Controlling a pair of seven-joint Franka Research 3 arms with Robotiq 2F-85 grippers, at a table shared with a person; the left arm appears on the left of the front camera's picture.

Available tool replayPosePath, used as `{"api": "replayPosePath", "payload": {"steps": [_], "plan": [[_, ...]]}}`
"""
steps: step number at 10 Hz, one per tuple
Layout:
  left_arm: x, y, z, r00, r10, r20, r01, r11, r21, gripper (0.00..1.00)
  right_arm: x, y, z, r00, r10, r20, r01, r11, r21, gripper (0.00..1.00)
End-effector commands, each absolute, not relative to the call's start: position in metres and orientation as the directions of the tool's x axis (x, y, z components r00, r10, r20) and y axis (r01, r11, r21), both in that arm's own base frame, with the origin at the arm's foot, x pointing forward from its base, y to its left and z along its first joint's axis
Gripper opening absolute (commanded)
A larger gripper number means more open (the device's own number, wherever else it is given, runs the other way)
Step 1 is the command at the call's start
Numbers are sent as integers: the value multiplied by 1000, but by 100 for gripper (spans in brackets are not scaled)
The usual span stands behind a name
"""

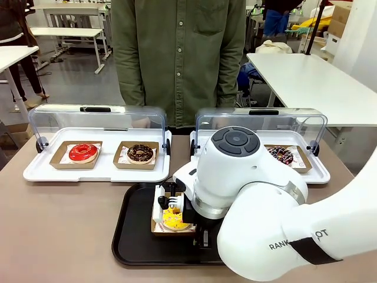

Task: Move the third donut from the left to the tray.
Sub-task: Pick up the Paper togo box containing the Donut indicated by the person and place it on the Handle tray.

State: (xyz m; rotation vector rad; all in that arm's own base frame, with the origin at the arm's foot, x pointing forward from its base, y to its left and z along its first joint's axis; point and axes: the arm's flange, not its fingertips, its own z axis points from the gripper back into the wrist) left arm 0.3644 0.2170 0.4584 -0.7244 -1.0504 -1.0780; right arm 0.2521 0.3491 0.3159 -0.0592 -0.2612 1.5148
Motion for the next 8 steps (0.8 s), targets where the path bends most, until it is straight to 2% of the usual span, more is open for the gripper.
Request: {"api": "replayPosePath", "payload": {"steps": [1, 2, 5, 6, 7, 8], "plan": [[363, 216, 460, 101, -339, 935, 943, 333, 19, 100, 210, 293, 335, 35, 985, 169, -979, 67, -192, 93], [363, 216, 460, 101, -339, 935, 943, 333, 19, 100, 207, 293, 346, 46, 986, 158, -977, 77, -201, 100], [363, 216, 460, 101, -339, 935, 943, 333, 19, 100, 203, 292, 370, 52, 989, 136, -975, 80, -207, 100], [363, 216, 460, 101, -339, 935, 943, 333, 19, 100, 203, 290, 378, 32, 987, 156, -987, 55, -149, 100], [363, 216, 460, 101, -339, 935, 943, 333, 19, 100, 232, 343, 374, 60, 989, 136, -971, 90, -222, 100], [363, 216, 460, 101, -339, 935, 943, 333, 19, 100, 232, 343, 374, 60, 989, 136, -971, 90, -222, 100]]}}
